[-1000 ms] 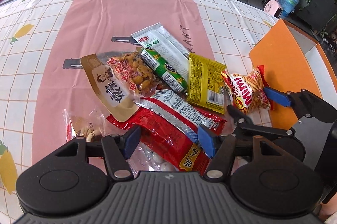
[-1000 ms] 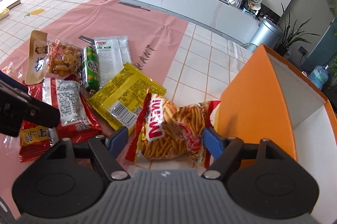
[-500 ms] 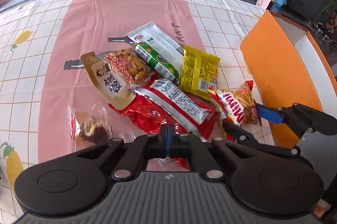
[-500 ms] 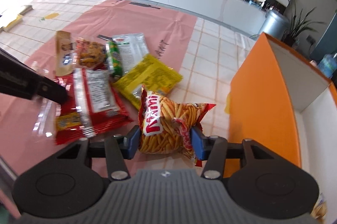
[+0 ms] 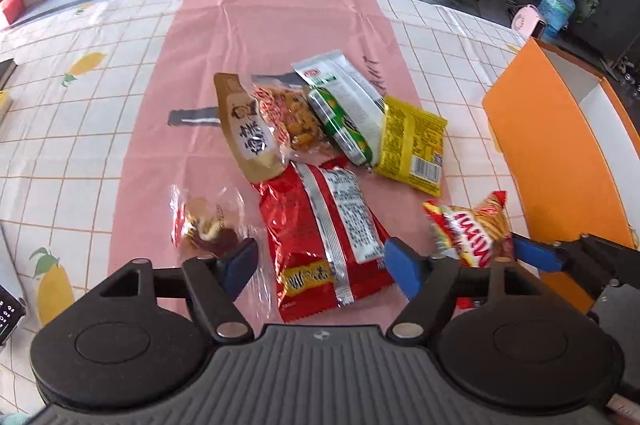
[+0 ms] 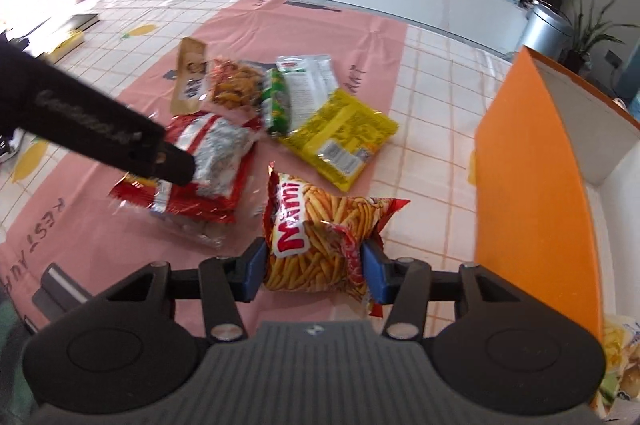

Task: Organize snacks
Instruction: 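Grasp the large red snack bag with the left tool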

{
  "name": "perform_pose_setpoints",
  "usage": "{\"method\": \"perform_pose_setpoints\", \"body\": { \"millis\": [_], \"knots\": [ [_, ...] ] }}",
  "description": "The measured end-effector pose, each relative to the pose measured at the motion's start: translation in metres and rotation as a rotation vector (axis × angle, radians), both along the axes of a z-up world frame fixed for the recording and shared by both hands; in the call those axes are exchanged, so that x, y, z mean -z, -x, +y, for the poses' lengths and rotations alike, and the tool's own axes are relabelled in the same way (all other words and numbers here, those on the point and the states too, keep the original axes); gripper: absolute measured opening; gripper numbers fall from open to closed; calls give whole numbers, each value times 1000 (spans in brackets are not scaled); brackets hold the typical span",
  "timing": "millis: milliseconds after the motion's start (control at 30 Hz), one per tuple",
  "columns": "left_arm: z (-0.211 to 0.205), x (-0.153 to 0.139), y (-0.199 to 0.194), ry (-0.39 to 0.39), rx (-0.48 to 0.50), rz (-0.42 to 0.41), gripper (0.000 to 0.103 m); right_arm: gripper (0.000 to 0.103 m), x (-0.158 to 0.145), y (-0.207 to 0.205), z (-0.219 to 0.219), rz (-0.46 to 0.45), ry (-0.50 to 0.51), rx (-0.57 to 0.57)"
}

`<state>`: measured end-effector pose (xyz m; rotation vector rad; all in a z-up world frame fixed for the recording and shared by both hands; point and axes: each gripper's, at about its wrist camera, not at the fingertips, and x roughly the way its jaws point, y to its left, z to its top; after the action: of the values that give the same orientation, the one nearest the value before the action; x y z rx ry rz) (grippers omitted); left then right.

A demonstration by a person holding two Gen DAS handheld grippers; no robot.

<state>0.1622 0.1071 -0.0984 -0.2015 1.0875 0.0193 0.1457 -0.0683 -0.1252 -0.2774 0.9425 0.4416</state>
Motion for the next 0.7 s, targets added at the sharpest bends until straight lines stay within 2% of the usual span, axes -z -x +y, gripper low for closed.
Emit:
{"method": "perform_pose_setpoints", "body": {
  "millis": [133, 400, 467, 533, 567, 633, 700],
  "knots": [
    [-2, 7, -13, 11, -25, 14, 87, 50, 2, -15, -13, 48, -37, 54],
    [-12, 25, -30, -60, -85, 67, 87, 57, 5, -23, -20, 39, -87, 71],
    [-15, 27, -30, -79, -84, 60, 87, 59, 5, -25, -22, 32, -104, 81],
    [-18, 27, -30, -94, -80, 53, 87, 68, 3, -26, -24, 13, -116, 101],
    [-19, 26, -29, -100, -78, 48, 87, 70, 3, -27, -24, 3, -118, 110],
    [-20, 26, -29, -104, -76, 44, 87, 70, 5, -29, -25, 2, -116, 117],
    [-19, 26, -27, -98, -71, 36, 81, 70, 8, -32, -25, 11, -114, 123]
  ]
}}
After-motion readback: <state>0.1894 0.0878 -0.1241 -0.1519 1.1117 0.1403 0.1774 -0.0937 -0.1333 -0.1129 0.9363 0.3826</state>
